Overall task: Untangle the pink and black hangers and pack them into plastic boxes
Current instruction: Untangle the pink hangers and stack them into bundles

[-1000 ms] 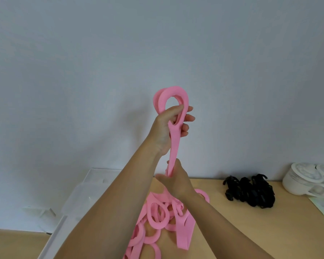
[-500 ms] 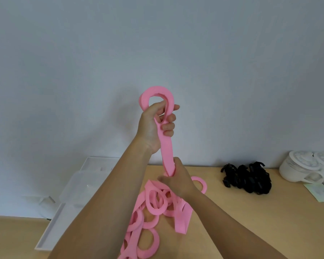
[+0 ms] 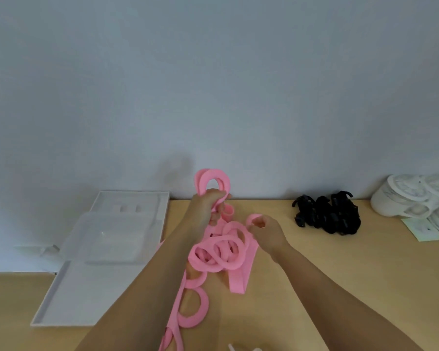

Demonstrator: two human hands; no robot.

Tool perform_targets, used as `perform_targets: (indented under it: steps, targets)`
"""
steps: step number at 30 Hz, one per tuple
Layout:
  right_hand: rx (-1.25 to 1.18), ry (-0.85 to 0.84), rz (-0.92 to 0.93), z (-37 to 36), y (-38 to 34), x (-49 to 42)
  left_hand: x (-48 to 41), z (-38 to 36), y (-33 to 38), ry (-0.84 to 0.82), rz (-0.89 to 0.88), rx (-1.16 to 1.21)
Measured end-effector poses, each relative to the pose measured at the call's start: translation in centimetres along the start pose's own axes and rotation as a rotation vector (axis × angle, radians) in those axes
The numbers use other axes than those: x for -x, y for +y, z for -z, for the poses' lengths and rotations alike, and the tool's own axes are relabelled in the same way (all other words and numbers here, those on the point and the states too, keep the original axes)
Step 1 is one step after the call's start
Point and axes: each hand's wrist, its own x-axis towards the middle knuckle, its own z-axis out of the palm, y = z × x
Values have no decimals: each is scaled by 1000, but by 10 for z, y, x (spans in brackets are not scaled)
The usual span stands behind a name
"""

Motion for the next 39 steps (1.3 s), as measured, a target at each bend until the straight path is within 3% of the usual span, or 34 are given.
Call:
perform_targets:
  steps: [5,15,23,31,39]
  targets:
    - [482,184,-40,-8,16,-20,-8,-2,-28,-40,29,-35]
    - [213,269,-333,-10,30,-41,-23,-2,-56,-20,159,22]
    - [28,239,22,-4,10,-35,-25,-1,-49,-31,112,58]
    - [-205,318,418,30,-70,-4,-17,-6,8,11,1,264]
    - [-413,249,604,62,-148,57,-1,-16,68,48,-161,348]
